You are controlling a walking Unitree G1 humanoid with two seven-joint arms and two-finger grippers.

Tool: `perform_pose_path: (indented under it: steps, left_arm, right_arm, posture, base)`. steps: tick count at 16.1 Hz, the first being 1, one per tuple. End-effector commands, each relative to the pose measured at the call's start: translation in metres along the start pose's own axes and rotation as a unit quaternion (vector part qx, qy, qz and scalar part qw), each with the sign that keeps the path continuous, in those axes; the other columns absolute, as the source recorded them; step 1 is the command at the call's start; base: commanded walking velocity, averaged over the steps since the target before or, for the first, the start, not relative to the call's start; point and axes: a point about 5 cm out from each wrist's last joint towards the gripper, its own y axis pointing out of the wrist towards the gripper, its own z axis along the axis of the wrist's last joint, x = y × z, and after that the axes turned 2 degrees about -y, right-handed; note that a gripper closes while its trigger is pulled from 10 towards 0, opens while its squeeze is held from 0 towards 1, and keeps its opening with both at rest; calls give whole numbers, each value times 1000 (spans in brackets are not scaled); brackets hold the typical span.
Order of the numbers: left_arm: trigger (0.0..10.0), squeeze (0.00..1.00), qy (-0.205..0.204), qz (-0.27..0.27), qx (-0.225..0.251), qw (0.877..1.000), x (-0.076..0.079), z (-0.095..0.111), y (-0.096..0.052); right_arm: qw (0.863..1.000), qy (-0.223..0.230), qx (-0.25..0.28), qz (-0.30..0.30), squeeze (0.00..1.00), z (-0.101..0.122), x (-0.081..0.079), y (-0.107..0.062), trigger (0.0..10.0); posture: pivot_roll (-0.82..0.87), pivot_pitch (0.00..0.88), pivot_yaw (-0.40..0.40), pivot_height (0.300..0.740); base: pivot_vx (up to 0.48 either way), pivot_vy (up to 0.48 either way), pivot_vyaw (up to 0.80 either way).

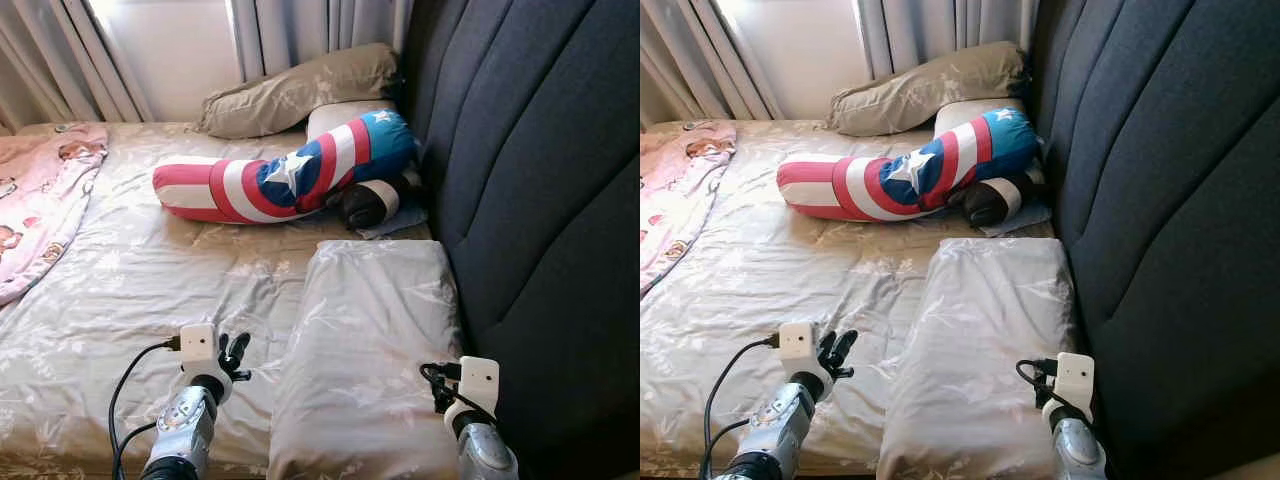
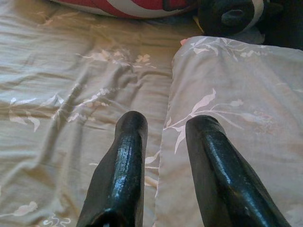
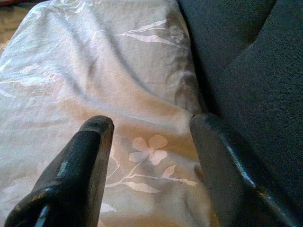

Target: Clean up the room

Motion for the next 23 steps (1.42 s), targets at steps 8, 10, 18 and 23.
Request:
perform_pose_path:
  steps: [8, 10, 18, 23]
  left_arm:
    - [10000, 0, -4, -1, -12, 1000, 1, -6, -3]
    - [10000, 0, -2, -3, -10, 1000, 0, -6, -3]
    - [10000, 0, -1, -5, -21, 1000, -2, -12, -7]
    - [10000, 0, 4, -2, -24, 1000, -10, -13, -11]
  right_arm:
    - [1000, 1, -1, -5, 0, -2, 6, -2, 10000]
    - [1000, 0, -2, -6, 0, -2, 6, -2, 10000]
    - [995, 31, -57, -78, 0, -17, 30, -7, 10000]
    - [984, 64, -108, -123, 1000, -33, 42, -14, 10000]
  posture:
    - [-46, 0, -14, 740]
    - [-43, 0, -14, 740]
    - [-50, 0, -4, 740]
    - [-33, 0, 11, 740]
  base:
    - [190, 0, 0]
    - [0, 0, 0]
    - [0, 0, 0]
    - [0, 0, 0]
